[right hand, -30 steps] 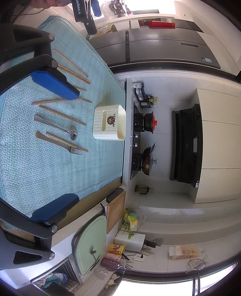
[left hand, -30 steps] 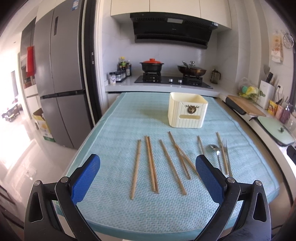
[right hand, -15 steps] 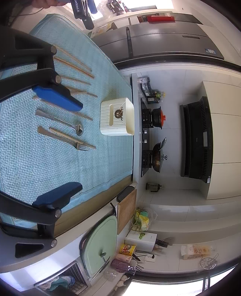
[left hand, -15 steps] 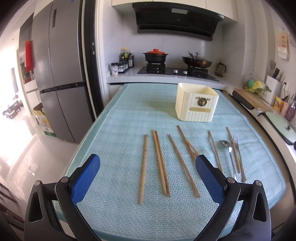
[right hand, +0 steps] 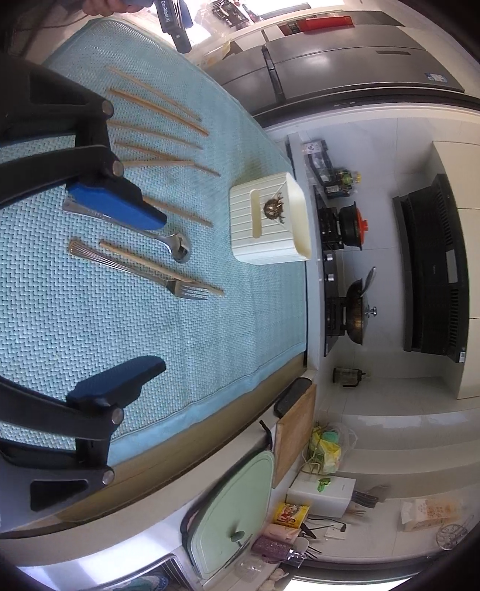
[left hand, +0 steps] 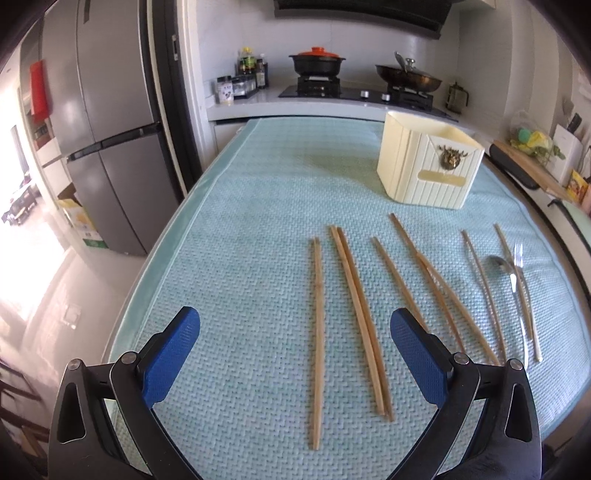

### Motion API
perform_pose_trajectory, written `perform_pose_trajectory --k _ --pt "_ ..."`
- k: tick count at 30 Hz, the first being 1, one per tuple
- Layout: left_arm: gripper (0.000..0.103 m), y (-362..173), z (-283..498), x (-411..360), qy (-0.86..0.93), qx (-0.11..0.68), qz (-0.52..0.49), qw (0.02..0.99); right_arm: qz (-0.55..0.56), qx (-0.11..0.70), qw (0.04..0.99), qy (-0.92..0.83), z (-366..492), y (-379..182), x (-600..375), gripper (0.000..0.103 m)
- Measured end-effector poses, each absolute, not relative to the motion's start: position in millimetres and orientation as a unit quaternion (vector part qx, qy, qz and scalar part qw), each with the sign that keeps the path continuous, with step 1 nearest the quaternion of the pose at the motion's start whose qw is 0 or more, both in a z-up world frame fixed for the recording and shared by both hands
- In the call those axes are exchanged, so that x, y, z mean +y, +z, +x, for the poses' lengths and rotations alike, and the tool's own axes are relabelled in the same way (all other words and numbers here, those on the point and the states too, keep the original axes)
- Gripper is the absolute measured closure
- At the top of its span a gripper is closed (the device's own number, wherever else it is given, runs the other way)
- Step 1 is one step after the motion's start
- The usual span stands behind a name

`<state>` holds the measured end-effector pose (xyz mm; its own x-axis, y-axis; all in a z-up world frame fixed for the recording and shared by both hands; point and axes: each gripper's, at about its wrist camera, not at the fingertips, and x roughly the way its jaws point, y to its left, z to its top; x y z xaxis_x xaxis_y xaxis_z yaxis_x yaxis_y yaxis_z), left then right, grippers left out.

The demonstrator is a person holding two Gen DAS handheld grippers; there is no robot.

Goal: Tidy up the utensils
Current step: 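Lower the left tool onto a wooden chopstick while the right tool approaches the fork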

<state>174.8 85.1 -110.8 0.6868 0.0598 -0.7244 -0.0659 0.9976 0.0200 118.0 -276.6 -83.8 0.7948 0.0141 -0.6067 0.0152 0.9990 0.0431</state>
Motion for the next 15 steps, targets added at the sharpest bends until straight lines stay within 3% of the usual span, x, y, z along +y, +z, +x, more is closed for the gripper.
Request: perform_pose_trajectory --k 5,15 --pt "0.001 -137.3 201.3 84.2 0.026 0.428 0.007 0.903 0.045 0.374 0.926 0.017 163.0 -122.7 -276.8 0.055" --pt "0.002 -177.8 236.0 94.3 0.040 0.476 0.020 0.878 0.050 0.448 0.892 0.041 221.5 -171.1 -266.6 0.076"
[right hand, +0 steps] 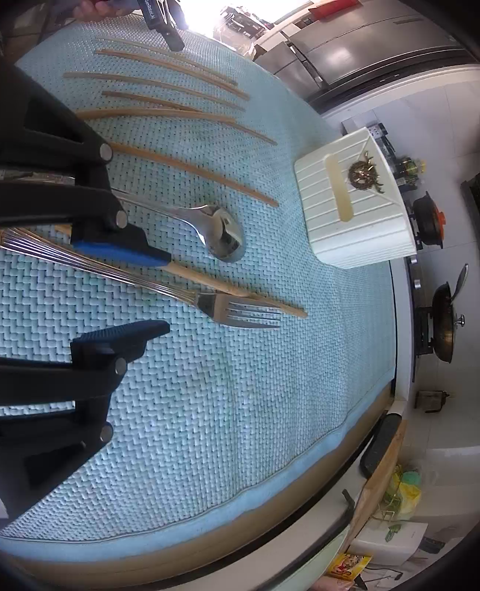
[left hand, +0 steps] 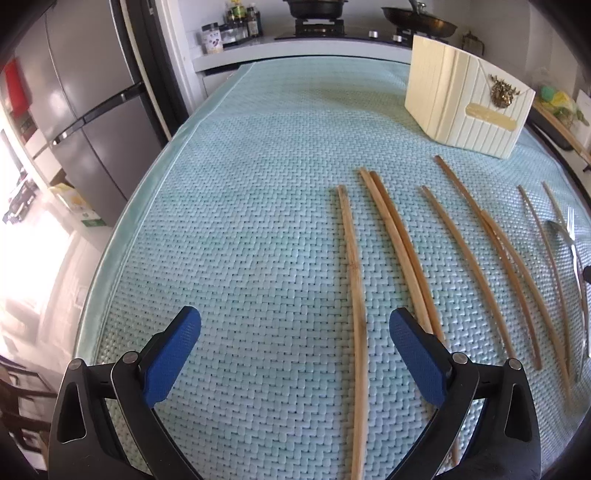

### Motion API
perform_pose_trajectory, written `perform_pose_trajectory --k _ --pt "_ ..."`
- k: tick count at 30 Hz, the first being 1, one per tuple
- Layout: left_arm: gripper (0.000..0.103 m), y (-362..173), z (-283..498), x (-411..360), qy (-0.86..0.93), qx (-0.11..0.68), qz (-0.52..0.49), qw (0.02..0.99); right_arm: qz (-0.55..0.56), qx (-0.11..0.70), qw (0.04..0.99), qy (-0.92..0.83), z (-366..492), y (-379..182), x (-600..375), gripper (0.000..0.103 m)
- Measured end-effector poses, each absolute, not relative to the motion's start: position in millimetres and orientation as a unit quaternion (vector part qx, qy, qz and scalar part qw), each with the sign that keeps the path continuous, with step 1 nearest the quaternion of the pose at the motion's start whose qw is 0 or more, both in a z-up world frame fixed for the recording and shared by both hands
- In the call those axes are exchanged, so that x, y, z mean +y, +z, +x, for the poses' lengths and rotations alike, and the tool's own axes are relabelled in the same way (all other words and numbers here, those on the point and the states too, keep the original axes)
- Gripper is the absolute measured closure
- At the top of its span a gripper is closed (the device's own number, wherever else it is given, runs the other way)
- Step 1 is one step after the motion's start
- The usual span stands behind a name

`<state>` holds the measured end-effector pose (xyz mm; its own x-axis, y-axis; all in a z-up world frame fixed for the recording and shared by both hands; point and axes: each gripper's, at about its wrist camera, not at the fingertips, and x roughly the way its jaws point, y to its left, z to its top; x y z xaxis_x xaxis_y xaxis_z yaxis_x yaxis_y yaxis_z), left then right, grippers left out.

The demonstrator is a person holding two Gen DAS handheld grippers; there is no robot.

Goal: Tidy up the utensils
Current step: 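Lower the left tool onto a wooden chopstick while the right tool approaches the fork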

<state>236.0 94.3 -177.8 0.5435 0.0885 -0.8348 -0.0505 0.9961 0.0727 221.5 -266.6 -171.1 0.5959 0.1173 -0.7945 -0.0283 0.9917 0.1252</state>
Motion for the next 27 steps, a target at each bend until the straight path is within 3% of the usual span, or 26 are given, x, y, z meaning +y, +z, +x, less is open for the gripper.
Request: perform_pose_trajectory --k 13,21,25,27 --pt "0.018 -183.6 279.0 94.8 -0.007 0.492 0.001 0.870 -0.041 0.464 0.884 0.027 245.5 -175.8 -257.4 0.078" --pt "0.066 -177.4 295.8 80.0 -0.037 0.497 0.020 0.867 -0.023 0.464 0.885 0.032 269.5 -174.0 -267.4 0.078" --pt "0.077 -178.0 298.2 75.5 -0.037 0.488 0.018 0.872 -0.016 0.446 0.894 0.036 278.4 -174.8 -270.6 0.078" --pt "0.088 -178.4 298.8 71.8 -0.037 0.484 0.017 0.874 -0.012 0.443 0.896 0.035 285.0 -175.1 -272.3 0.078"
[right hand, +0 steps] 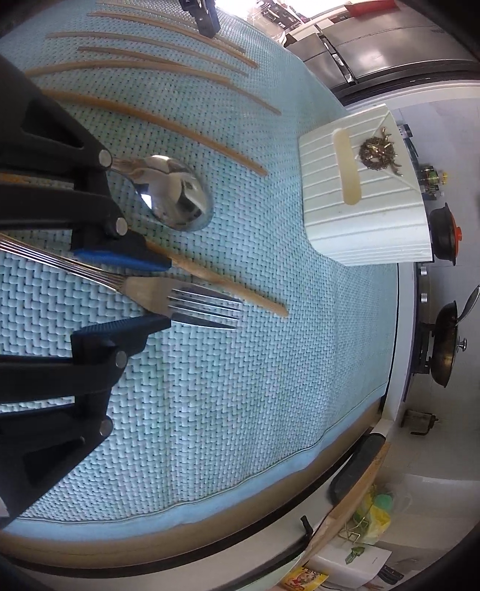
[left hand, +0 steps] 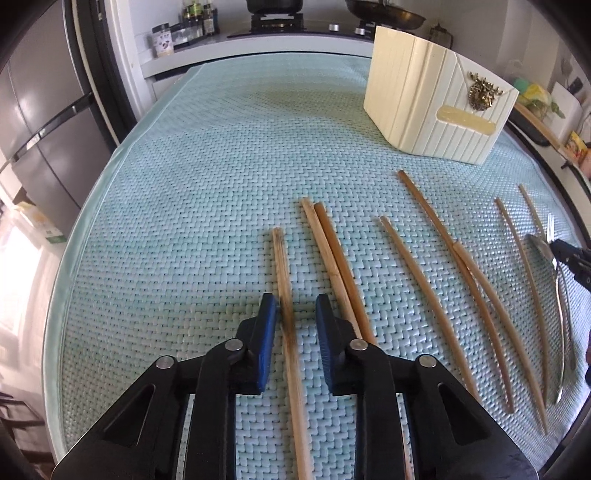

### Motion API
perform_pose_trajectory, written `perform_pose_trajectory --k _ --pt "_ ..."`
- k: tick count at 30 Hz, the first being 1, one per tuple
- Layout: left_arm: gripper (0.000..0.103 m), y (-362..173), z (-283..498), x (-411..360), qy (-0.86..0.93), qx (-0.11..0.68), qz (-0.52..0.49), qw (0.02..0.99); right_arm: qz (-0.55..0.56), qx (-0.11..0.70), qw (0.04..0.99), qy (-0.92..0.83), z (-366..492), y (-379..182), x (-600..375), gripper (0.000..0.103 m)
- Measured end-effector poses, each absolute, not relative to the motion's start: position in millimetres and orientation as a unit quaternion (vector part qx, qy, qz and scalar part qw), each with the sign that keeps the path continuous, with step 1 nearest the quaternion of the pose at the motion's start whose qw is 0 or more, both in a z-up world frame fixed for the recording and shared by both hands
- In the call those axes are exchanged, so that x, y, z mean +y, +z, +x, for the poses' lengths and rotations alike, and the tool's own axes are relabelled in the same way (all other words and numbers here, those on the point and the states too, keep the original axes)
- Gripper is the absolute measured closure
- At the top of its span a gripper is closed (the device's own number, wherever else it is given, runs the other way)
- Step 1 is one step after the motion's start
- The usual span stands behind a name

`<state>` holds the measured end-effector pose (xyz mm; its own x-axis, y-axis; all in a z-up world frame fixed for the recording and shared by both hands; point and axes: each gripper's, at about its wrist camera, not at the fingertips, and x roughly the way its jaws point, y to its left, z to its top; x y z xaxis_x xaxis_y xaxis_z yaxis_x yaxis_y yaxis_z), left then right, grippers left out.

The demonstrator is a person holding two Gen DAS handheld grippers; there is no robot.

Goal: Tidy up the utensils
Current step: 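Lower the left tool onto a wooden chopstick while the right tool approaches the fork, then close the left tool on the chopstick while the right tool grips the fork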

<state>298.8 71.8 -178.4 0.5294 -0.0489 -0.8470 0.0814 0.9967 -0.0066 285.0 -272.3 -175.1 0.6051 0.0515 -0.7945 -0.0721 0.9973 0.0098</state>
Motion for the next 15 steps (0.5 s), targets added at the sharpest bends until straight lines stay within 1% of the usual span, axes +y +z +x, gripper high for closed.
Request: perform_pose_trajectory --k 2,3,5,8,13,15 --pt "0.093 -178.7 300.4 68.2 -0.035 0.481 0.017 0.876 -0.009 0.444 0.896 0.035 291.9 -175.6 -272.1 0.077" --pt "0.093 -179.0 301.3 68.0 -0.033 0.479 0.018 0.877 -0.009 0.445 0.895 0.035 293.9 -175.4 -270.9 0.075" --pt "0.095 -179.5 302.5 68.8 -0.030 0.475 0.018 0.879 -0.009 0.445 0.895 0.039 295.5 -175.7 -268.3 0.065" --pt "0.097 -180.4 300.8 68.4 -0.028 0.469 0.016 0.882 -0.020 0.434 0.900 0.036 295.4 -177.1 -264.0 0.061" --pt "0.098 -180.8 298.5 63.7 -0.030 0.462 0.023 0.886 -0.016 0.428 0.903 0.034 310.7 -177.2 -267.6 0.063" --pt "0.098 -180.8 296.2 64.3 -0.032 0.458 0.016 0.888 -0.018 0.430 0.902 0.036 318.6 -176.5 -270.1 0.076"
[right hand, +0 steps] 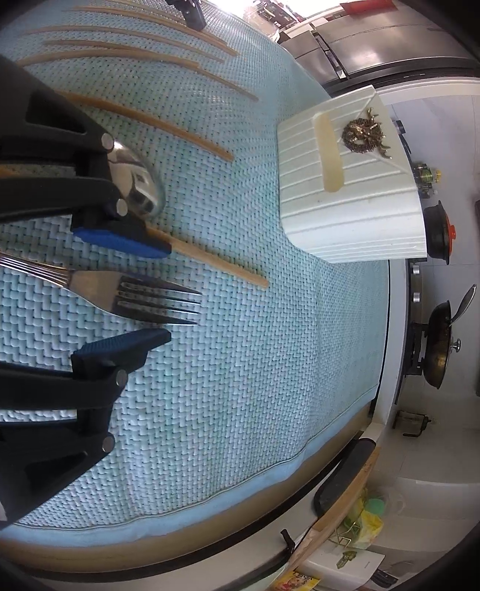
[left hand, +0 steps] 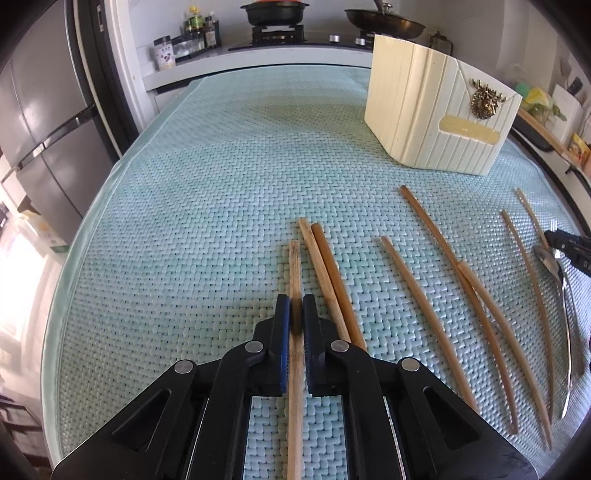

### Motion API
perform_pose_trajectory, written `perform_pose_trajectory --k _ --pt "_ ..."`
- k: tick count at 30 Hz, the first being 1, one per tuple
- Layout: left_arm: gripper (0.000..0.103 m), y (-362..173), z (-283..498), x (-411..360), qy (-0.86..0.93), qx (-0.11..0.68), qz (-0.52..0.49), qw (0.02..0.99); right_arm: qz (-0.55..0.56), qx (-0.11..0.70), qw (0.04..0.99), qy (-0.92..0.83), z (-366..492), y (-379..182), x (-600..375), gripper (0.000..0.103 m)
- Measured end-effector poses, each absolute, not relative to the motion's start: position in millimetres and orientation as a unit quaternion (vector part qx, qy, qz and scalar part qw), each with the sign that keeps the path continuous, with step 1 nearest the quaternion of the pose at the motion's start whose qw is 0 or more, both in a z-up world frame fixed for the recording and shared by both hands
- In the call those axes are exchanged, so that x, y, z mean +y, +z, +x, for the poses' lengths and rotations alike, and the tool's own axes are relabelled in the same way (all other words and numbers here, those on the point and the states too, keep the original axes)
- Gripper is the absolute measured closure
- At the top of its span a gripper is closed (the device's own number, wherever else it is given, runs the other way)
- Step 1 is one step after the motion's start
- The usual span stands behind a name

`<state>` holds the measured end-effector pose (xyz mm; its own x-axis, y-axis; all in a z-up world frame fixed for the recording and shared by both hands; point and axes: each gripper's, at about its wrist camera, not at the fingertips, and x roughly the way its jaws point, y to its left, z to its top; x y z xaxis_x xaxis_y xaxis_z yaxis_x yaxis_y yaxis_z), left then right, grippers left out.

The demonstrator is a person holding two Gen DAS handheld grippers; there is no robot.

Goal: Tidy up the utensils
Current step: 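Close the left tool on the chopstick while the right tool grips the fork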

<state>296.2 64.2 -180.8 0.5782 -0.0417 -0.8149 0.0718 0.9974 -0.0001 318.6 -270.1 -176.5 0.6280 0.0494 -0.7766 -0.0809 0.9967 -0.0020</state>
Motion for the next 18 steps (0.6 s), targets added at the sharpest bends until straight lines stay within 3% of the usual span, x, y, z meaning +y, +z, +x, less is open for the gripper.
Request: perform_pose_trajectory --k 5,18 --pt "0.098 -175.6 298.2 73.4 -0.031 0.453 -0.006 0.891 0.020 0.428 0.902 0.054 315.8 -167.7 -280.5 0.080" --pt "0.098 -88.5 245.2 91.2 -0.060 0.363 -0.064 0.927 0.035 0.296 0.949 0.100 225.2 -75.7 -276.2 0.080"
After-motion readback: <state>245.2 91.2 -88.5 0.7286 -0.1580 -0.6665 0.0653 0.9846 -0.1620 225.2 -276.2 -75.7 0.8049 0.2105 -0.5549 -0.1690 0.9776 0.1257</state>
